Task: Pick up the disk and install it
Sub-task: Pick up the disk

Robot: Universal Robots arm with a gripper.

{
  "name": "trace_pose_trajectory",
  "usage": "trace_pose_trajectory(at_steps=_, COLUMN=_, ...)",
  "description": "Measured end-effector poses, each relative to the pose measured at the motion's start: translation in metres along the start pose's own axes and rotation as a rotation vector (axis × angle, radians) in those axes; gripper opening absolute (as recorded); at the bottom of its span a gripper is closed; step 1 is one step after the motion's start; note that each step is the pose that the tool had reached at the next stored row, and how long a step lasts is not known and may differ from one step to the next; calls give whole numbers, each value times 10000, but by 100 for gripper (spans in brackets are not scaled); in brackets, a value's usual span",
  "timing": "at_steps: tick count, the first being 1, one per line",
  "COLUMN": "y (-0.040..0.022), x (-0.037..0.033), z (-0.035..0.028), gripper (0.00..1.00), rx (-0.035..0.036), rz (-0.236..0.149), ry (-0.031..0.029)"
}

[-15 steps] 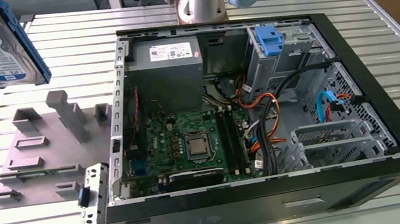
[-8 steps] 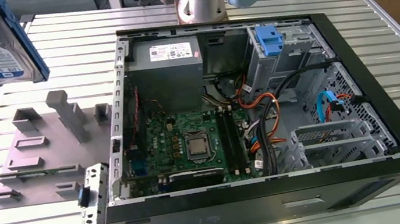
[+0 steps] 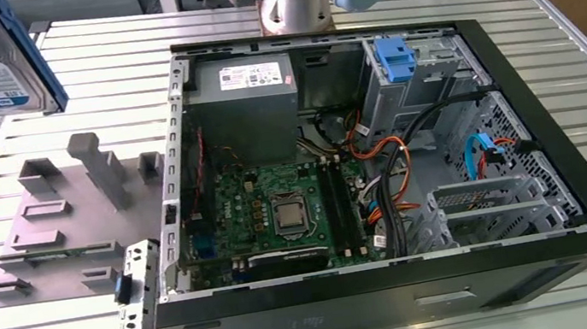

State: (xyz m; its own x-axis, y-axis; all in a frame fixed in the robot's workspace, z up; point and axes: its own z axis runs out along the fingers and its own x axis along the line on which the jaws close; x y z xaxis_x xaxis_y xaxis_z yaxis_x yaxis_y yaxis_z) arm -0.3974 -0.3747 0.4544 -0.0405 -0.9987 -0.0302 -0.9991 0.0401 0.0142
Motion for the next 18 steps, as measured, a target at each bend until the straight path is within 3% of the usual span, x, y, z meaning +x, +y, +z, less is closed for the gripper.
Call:
trace_pose_trajectory(at_steps=7, y=2, x=-5, z=-131, gripper=35, rx=0, rz=0, ry=0)
trace_pose_trajectory(at_steps=18, y=4, x=-10, z=-276, gripper=35, rx=-1, rz=1, ry=0)
